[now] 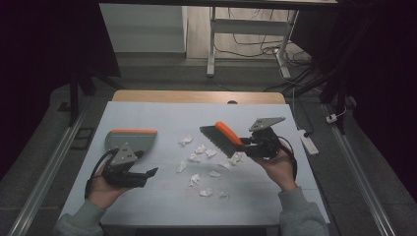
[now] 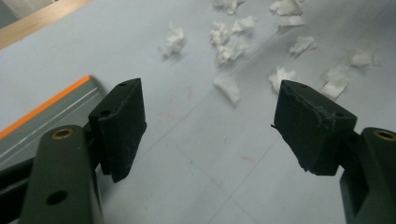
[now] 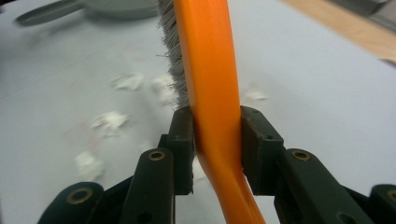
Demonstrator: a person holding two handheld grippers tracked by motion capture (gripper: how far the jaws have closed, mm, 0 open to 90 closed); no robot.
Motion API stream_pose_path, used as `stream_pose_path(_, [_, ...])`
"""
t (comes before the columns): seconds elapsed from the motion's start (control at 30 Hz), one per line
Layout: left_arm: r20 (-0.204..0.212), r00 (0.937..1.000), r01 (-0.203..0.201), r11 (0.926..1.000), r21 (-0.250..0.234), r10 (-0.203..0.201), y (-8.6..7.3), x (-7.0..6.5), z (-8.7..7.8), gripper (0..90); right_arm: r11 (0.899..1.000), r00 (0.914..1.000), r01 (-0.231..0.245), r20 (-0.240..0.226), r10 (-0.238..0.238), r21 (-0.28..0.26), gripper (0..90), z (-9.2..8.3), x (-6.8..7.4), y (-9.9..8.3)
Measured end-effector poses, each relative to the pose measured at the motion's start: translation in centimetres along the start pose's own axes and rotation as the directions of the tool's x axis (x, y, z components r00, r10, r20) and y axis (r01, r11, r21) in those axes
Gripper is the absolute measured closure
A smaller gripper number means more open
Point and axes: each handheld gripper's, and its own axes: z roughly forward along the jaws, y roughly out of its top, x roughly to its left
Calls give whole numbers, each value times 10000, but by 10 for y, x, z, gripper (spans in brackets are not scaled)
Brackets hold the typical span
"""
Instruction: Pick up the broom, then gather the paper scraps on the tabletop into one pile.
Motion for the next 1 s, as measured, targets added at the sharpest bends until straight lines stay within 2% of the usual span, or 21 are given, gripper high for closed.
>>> stream_pose_path(0.13, [-228,9989,406,9992,26,-405,-12,5,-2,254,9986,9943,-533,927,529,24,672,-11,-23,6])
stream_pose_path(0.23, [-375,9971,670,9977,35,-668,-19,7,-2,236,9965,9778,-832,1935,805,56,672,-17,-38,12])
stream_pose_path(0.33, [-419,9969,666,9977,152,-659,-22,8,1,236,9953,9734,-949,2111,893,166,672,-17,-47,15])
stream_pose_path(0.47, [-485,9966,683,9971,324,-666,-25,7,6,228,9911,9708,-1076,2233,878,780,672,-6,-55,16])
stream_pose_path(0.5, [-620,9954,750,9966,338,-728,-25,7,7,210,9897,9714,-1025,2243,781,995,672,-2,-58,16])
stream_pose_path(0.63, [-651,9947,822,9961,308,-801,-26,7,6,192,9797,9669,-997,2492,541,1739,672,18,-65,14])
stream_pose_path(0.8, [-688,9940,865,9959,278,-845,-27,8,6,193,9641,9636,-473,2663,-249,2612,673,47,-72,21])
stream_pose_path(0.83, [-682,9940,879,9957,302,-856,-28,9,6,193,9605,9635,-481,2661,-276,2740,673,51,-72,23])
stream_pose_path(1.0, [-616,9945,875,9956,349,-853,-30,8,8,194,9317,9537,86,2772,-1168,3631,673,74,-70,36])
